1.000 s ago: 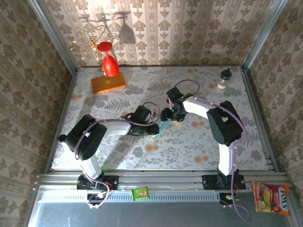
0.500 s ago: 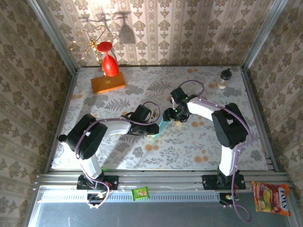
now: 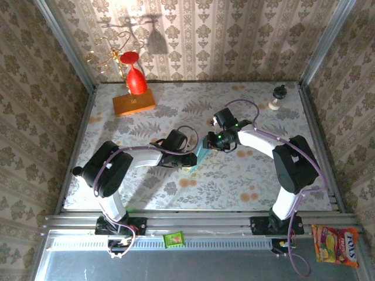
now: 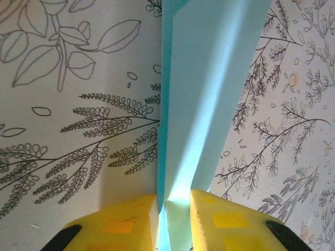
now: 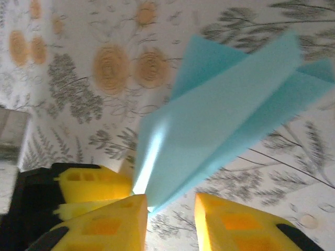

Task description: Fold a paper plane with a square sheet of paper (pick it up from the middle)

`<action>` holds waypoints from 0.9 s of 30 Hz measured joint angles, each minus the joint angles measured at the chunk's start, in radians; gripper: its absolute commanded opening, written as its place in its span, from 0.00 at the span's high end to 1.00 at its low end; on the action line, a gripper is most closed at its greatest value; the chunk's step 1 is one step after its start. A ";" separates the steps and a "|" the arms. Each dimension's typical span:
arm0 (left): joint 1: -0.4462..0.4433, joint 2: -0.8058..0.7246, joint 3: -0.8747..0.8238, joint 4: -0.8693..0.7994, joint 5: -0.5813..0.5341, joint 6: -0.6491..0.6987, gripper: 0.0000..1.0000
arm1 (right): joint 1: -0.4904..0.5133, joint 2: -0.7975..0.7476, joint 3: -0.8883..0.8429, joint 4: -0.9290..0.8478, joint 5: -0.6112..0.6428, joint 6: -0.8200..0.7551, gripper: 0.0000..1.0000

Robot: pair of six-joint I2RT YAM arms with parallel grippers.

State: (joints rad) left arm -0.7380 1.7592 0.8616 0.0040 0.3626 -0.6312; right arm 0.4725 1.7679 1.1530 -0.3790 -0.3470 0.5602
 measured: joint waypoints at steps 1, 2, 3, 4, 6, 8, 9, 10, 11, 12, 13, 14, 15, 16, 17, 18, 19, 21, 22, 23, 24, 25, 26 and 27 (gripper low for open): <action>0.000 0.001 0.001 -0.001 0.000 0.000 0.76 | 0.005 0.007 0.000 0.014 -0.006 0.015 0.75; 0.000 0.002 0.002 -0.003 0.000 0.000 0.76 | 0.011 0.015 0.000 0.027 -0.009 0.026 0.77; 0.000 0.002 0.003 -0.004 0.000 0.000 0.76 | 0.017 0.026 0.001 0.039 -0.010 0.039 0.78; 0.000 0.002 0.004 -0.005 0.000 0.000 0.76 | 0.023 0.037 0.004 0.043 -0.010 0.048 0.79; 0.000 0.003 0.004 -0.005 0.000 0.000 0.76 | 0.032 0.059 0.011 0.044 -0.010 0.068 0.80; 0.000 0.003 0.004 -0.005 0.000 0.000 0.76 | 0.041 0.082 0.020 0.048 -0.009 0.081 0.81; 0.000 0.003 0.004 -0.005 0.000 0.000 0.76 | 0.045 0.095 0.027 0.050 -0.009 0.089 0.81; 0.000 0.004 0.004 -0.005 0.000 0.000 0.76 | 0.050 0.108 0.033 0.052 -0.009 0.095 0.81; 0.000 0.004 0.005 -0.005 0.000 0.000 0.76 | 0.053 0.116 0.037 0.055 -0.009 0.099 0.81; 0.000 0.004 0.005 -0.005 0.000 0.000 0.76 | 0.057 0.125 0.043 0.056 -0.009 0.102 0.81; 0.000 0.004 0.005 -0.005 0.000 0.000 0.76 | 0.061 0.129 0.047 0.059 -0.009 0.103 0.81; 0.000 0.005 0.005 -0.005 0.000 0.000 0.76 | 0.063 0.132 0.053 0.059 -0.009 0.106 0.81; 0.000 0.005 0.005 -0.005 0.000 0.000 0.76 | 0.066 0.134 0.059 0.060 -0.009 0.107 0.81; 0.000 0.005 0.005 -0.005 0.000 0.000 0.76 | 0.067 0.135 0.064 0.062 -0.009 0.109 0.81; 0.000 0.005 0.005 -0.005 0.000 0.000 0.76 | 0.068 0.136 0.068 0.063 -0.009 0.110 0.81; 0.000 0.005 0.005 -0.005 0.000 0.000 0.76 | 0.069 0.138 0.074 0.063 -0.007 0.111 0.81; 0.000 0.005 0.005 -0.005 0.000 0.000 0.76 | 0.069 0.141 0.079 0.063 -0.004 0.114 0.81; 0.000 0.005 0.005 -0.005 0.000 0.000 0.76 | 0.068 0.151 0.088 0.060 0.004 0.117 0.81; 0.000 0.005 0.005 -0.005 0.000 0.000 0.76 | 0.069 0.157 0.090 0.058 0.011 0.117 0.81; 0.000 0.005 0.005 -0.005 0.000 0.000 0.76 | 0.068 0.162 0.092 0.056 0.019 0.118 0.81; 0.000 0.005 0.005 -0.005 0.000 0.000 0.76 | 0.068 0.167 0.092 0.051 0.027 0.117 0.81; 0.000 0.005 0.005 -0.005 0.000 0.000 0.76 | 0.068 0.172 0.092 0.045 0.034 0.117 0.81; 0.000 0.005 0.005 -0.005 0.000 0.000 0.76 | 0.068 0.177 0.092 0.037 0.042 0.117 0.81; 0.000 0.005 0.005 -0.005 0.000 0.000 0.76 | 0.068 0.180 0.092 0.030 0.051 0.117 0.81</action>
State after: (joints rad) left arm -0.7380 1.7638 0.8665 -0.0010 0.3630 -0.6312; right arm 0.5407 1.9480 1.2446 -0.3492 -0.2962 0.6777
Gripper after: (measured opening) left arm 0.242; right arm 0.189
